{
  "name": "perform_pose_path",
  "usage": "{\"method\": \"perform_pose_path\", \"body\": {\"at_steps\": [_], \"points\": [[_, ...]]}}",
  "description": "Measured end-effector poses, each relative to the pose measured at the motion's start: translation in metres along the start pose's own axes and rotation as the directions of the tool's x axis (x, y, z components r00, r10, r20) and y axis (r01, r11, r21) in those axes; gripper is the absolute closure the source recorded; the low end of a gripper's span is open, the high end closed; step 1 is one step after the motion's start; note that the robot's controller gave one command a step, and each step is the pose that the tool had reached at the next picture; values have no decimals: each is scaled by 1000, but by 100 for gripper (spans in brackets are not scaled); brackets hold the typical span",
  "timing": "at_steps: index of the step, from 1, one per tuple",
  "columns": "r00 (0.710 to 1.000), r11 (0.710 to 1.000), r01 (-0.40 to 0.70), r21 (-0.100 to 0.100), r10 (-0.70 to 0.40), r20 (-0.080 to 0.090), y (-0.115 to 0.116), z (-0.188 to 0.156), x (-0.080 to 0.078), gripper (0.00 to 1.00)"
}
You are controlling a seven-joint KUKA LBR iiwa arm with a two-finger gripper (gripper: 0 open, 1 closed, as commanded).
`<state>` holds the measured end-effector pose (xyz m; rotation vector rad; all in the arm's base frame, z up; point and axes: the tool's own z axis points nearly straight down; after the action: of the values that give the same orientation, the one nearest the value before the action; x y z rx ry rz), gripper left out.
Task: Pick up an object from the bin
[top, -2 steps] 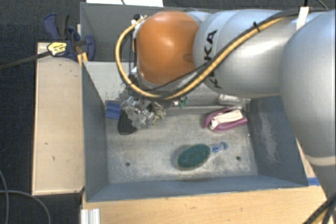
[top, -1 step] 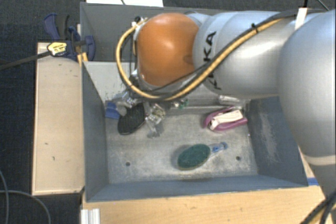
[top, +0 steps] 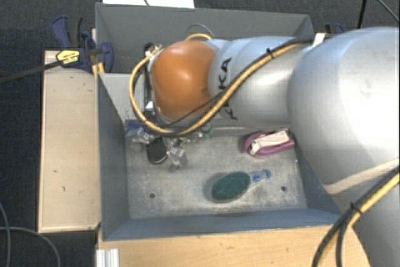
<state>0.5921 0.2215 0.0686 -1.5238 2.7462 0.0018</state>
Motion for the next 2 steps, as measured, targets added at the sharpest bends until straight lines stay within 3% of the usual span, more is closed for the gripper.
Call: {"method": "perform_pose_path", "body": {"at_steps": [1,2], "points": [[1000,1000,-6,-1,6,3,0,-2,-1,100],[940,940,-341,2,341,10,14,-83,-9,100]]}}
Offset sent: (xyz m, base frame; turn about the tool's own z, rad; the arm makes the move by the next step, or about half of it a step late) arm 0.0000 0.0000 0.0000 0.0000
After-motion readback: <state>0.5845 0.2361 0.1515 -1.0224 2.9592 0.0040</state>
